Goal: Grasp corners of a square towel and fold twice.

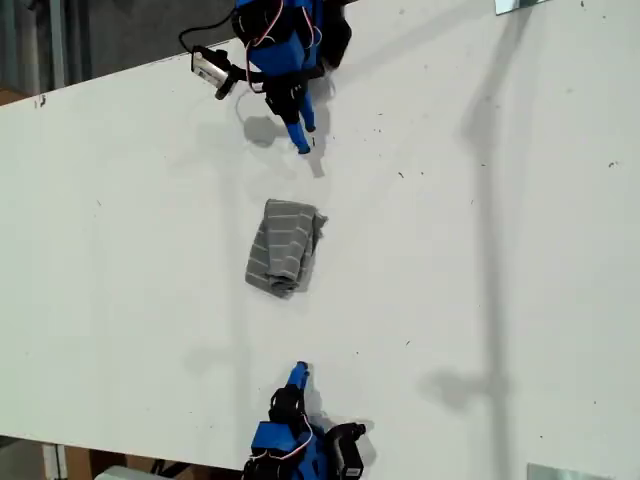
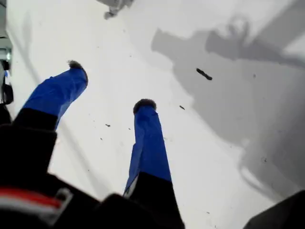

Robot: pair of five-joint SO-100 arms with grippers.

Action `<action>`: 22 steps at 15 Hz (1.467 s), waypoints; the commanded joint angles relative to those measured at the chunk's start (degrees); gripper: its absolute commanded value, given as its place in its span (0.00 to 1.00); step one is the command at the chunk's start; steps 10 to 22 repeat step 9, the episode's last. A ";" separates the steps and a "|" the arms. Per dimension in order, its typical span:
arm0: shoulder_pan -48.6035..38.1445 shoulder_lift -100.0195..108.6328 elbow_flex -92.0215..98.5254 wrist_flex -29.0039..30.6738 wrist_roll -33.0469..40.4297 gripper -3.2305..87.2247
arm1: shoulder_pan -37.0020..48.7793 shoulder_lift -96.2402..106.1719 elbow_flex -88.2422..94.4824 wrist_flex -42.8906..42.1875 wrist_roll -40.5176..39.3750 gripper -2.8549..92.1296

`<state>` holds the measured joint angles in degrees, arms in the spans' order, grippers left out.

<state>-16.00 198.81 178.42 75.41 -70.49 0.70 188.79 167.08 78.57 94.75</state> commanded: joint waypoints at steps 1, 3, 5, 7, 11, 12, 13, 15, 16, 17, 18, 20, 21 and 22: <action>0.79 0.26 0.26 -0.53 10.90 0.11 | -0.53 -0.26 -1.23 1.32 0.88 0.27; 0.70 0.26 0.26 -0.53 10.90 0.11 | 0.09 -0.26 -1.41 1.67 -0.53 0.27; 0.70 0.26 0.26 -0.53 10.90 0.11 | 0.53 -0.26 -1.32 3.08 -6.86 0.27; 0.70 0.26 0.26 -0.53 10.90 0.11 | 0.18 -0.26 -1.32 3.25 -9.14 0.27; 0.70 0.26 0.26 -0.53 10.90 0.11 | -0.09 -0.26 -1.32 3.25 -9.14 0.27; 0.70 0.26 0.26 -0.53 10.90 0.11 | -0.09 -0.26 -1.32 3.25 -9.14 0.27; 0.70 0.26 0.26 -0.53 10.90 0.11 | -0.09 -0.26 -1.32 3.25 -9.14 0.27; 0.70 0.26 0.26 -0.53 10.90 0.11 | -0.09 -0.26 -1.32 3.25 -9.14 0.27; 0.70 0.26 0.26 -0.53 10.90 0.11 | -0.09 -0.26 -1.32 3.25 -9.14 0.27; 0.70 0.26 0.26 -0.53 10.90 0.11 | -0.09 -0.26 -1.32 3.25 -9.14 0.27; 0.70 0.26 0.26 -0.53 10.90 0.11 | -0.09 -0.26 -1.32 3.25 -9.14 0.27; 0.70 0.26 0.26 -0.53 10.90 0.11 | -0.09 -0.26 -1.32 3.25 -9.14 0.27; 0.70 0.26 0.26 -0.53 10.90 0.11 | -0.09 -0.26 -1.32 3.25 -9.14 0.27; 0.70 0.26 0.26 -0.53 10.90 0.11 | -0.09 -0.26 -1.32 3.25 -9.14 0.27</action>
